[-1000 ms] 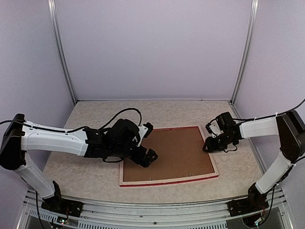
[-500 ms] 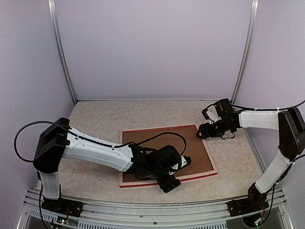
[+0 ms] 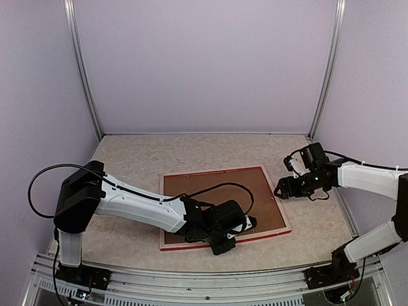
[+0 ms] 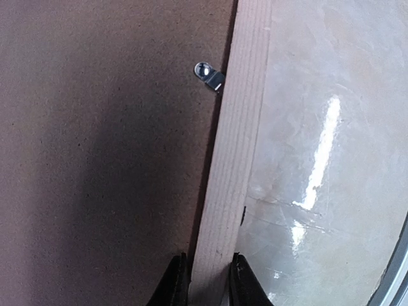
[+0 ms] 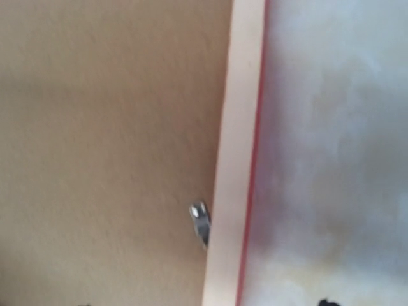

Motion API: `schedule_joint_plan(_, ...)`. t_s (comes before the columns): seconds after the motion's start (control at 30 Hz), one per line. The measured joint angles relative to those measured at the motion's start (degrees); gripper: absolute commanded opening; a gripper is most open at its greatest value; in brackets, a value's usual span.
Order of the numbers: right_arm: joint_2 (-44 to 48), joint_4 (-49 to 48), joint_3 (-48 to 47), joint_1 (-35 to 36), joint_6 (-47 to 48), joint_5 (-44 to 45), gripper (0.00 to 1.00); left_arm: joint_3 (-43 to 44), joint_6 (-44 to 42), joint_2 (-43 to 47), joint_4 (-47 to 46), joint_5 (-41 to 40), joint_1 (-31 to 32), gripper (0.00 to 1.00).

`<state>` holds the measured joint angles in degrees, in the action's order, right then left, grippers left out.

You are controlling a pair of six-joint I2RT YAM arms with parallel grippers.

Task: Put the photo into the frame
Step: Press the fastener onto the backboard, then pick up the frame body from the backboard.

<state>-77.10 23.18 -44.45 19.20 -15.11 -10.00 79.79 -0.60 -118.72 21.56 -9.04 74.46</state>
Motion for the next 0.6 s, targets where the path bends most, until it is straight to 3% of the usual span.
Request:
schedule_joint_plan(0.17,1.0,1.6,1.2,0.0,-1.3,0.2,0.8,0.1,-1.4,0.0,-0.5,1.3,0.2,0.0)
schedule_joint_plan(0.33,1.0,3.5,1.2,-0.1,-3.4,-1.7,0.88,0.1,0.7,0.3,-0.3,2.2,-0.1,0.0)
schedule_joint_plan(0.6,1.5,2.4,2.1,-1.0,-8.4,-10.8,0.92,-1.9,1.7,5.6,1.2,6.6,-2.4,0.0)
